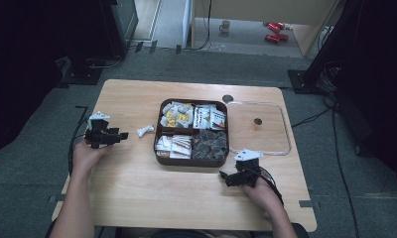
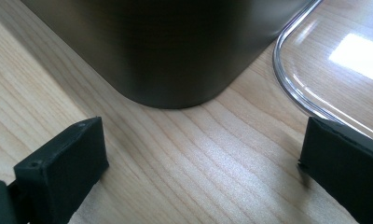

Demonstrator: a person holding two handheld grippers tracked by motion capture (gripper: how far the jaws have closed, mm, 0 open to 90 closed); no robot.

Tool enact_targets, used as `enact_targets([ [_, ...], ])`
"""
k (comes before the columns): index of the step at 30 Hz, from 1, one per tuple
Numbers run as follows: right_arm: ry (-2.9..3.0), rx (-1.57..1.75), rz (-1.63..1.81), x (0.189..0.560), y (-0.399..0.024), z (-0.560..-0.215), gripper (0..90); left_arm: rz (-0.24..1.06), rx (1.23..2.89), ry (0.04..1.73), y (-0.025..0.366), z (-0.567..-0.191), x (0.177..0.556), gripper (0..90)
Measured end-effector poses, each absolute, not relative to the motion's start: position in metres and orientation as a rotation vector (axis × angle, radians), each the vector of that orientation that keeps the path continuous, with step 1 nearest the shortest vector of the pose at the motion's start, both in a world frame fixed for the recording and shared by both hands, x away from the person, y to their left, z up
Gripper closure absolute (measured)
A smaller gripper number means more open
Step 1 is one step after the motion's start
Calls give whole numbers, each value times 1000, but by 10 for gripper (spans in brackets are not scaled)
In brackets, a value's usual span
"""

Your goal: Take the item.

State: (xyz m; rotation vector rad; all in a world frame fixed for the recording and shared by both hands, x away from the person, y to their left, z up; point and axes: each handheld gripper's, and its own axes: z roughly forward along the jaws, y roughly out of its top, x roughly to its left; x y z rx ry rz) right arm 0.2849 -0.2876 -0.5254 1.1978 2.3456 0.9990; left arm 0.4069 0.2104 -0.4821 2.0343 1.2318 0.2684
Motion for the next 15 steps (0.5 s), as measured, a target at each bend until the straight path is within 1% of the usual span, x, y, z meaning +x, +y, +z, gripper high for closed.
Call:
enact_targets([
  [15, 2348, 1195, 1000, 286, -287, -525, 2, 311, 2085, 1308, 225, -499, 410, 440],
])
